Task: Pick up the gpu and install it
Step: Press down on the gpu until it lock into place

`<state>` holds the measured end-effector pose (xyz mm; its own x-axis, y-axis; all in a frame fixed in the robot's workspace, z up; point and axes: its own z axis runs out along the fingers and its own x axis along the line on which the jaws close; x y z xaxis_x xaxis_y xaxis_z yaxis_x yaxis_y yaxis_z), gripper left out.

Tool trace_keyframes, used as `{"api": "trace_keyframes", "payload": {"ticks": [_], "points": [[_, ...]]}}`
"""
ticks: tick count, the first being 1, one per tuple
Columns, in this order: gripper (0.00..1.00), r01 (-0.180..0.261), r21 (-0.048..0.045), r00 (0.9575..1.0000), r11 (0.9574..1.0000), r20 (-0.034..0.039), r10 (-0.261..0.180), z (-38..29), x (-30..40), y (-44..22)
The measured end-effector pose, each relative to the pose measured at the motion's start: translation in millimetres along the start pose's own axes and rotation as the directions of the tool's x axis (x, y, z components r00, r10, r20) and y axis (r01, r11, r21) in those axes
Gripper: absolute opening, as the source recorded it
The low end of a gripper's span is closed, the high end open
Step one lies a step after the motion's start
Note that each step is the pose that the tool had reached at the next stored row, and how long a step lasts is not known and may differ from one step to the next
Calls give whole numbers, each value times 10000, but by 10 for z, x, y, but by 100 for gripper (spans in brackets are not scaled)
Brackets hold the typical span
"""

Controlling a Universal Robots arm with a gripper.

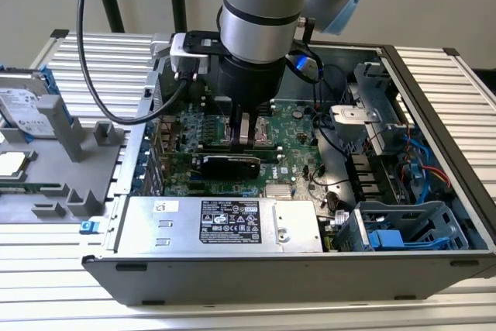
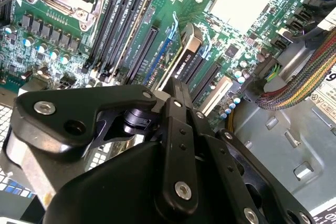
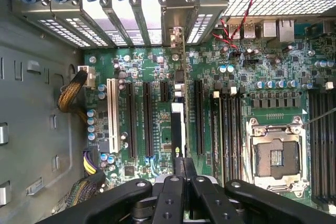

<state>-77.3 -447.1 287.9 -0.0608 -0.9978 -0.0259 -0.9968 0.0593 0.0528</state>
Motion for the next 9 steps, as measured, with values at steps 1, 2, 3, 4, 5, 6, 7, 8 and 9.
{"api": "trace_keyframes", "payload": {"ticks": [1, 2, 3, 4, 5, 6, 7, 8, 9], "points": [[0, 0, 0, 10000, 10000, 0, 0, 0, 0, 0], [0, 0, 0, 10000, 10000, -1, 0, -1, 0, 0], [0, 0, 0, 10000, 10000, 0, 0, -1, 0, 0], [0, 0, 0, 10000, 10000, 0, 0, -1, 0, 0], [0, 0, 0, 10000, 10000, 0, 0, -2, 0, 0], [0, 0, 0, 10000, 10000, -1, 0, -3, 0, 0], [0, 0, 0, 10000, 10000, 0, 0, -3, 0, 0], [0, 0, 0, 10000, 10000, 0, 0, -3, 0, 0], [0, 0, 0, 10000, 10000, -1, 0, -3, 0, 0]]}}
